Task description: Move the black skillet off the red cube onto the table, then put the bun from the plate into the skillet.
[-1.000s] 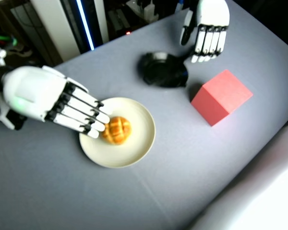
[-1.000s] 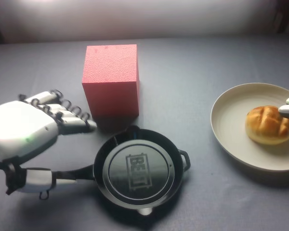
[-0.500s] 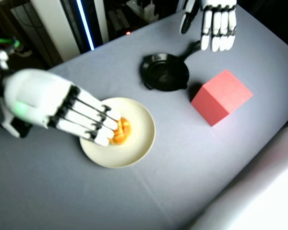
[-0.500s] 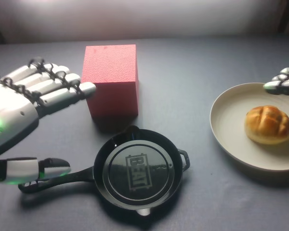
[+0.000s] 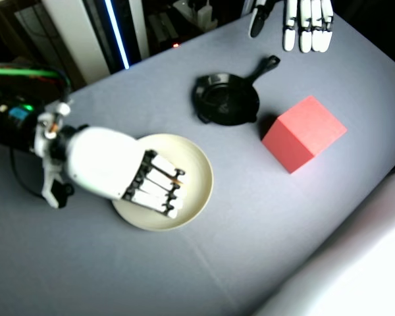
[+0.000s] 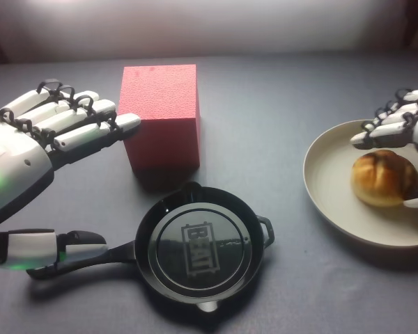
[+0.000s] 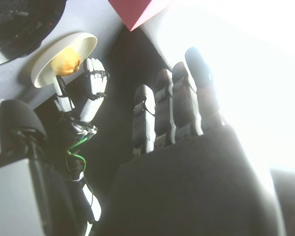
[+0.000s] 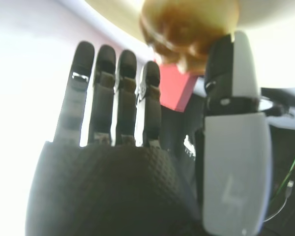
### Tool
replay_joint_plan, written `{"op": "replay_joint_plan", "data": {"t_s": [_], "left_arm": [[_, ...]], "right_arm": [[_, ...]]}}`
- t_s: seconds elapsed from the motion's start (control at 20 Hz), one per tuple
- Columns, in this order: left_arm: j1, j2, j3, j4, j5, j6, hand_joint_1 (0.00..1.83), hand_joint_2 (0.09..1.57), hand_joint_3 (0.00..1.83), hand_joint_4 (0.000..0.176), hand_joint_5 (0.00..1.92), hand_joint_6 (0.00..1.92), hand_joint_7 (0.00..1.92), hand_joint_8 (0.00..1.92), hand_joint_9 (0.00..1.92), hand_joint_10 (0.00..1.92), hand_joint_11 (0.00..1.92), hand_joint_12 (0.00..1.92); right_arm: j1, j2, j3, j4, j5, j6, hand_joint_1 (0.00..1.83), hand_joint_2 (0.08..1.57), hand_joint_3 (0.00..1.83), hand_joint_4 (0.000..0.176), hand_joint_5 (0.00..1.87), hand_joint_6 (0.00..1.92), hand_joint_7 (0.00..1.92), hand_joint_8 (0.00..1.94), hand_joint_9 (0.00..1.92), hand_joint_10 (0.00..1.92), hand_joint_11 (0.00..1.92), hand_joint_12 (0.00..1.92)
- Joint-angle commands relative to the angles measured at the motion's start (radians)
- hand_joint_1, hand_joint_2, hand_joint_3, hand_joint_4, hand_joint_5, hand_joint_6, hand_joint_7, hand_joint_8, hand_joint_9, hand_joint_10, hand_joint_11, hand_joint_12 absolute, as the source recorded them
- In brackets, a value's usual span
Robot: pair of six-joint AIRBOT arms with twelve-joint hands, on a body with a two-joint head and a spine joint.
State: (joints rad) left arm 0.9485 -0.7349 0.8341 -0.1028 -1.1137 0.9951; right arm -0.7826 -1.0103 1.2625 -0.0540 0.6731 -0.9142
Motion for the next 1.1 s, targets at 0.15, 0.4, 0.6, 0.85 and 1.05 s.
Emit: {"op": "replay_joint_plan", "data": {"t_s": [0.15,0.4,0.6,0.85,1.05], "left_arm": [[0.000,0.006,-0.002,-0.005,-0.126,0.002,0.71,0.97,0.00,0.100,0.18,0.00,0.21,0.00,0.17,0.00,0.00,0.72],[0.009,0.006,-0.002,-0.013,-0.132,0.002,0.73,0.96,0.00,0.099,0.19,0.00,0.21,0.00,0.17,0.00,0.00,0.71],[0.018,0.003,-0.003,-0.024,-0.145,0.002,0.71,0.96,0.00,0.097,0.19,0.00,0.21,0.00,0.18,0.00,0.00,0.81],[0.033,-0.001,-0.003,-0.043,-0.171,0.002,0.75,0.96,0.00,0.095,0.19,0.00,0.20,0.00,0.17,0.00,0.00,0.71],[0.041,-0.001,-0.003,-0.053,-0.183,0.002,0.69,0.99,0.01,0.086,0.18,0.00,0.20,0.00,0.18,0.00,0.00,0.78]], "right_arm": [[0.023,-0.011,0.016,0.002,0.060,-0.006,1.14,1.00,0.00,0.000,0.85,0.02,0.90,0.03,0.79,0.05,0.21,1.05],[0.031,0.002,-0.003,0.002,0.107,-0.006,1.38,1.08,0.00,0.000,1.01,0.86,1.10,0.87,0.93,1.11,0.61,1.35],[0.035,0.048,-0.065,-0.026,0.287,0.043,1.37,1.12,0.00,0.000,0.99,0.91,0.98,1.07,0.83,1.25,0.50,1.49],[0.084,0.026,-0.074,-0.150,0.413,0.177,1.37,1.13,0.00,0.000,0.91,0.93,0.96,1.14,0.83,1.29,0.62,1.37],[0.152,-0.044,-0.072,-0.245,0.414,0.206,1.23,1.09,0.00,0.022,0.99,0.95,1.08,0.88,0.90,0.76,0.56,1.37]]}}
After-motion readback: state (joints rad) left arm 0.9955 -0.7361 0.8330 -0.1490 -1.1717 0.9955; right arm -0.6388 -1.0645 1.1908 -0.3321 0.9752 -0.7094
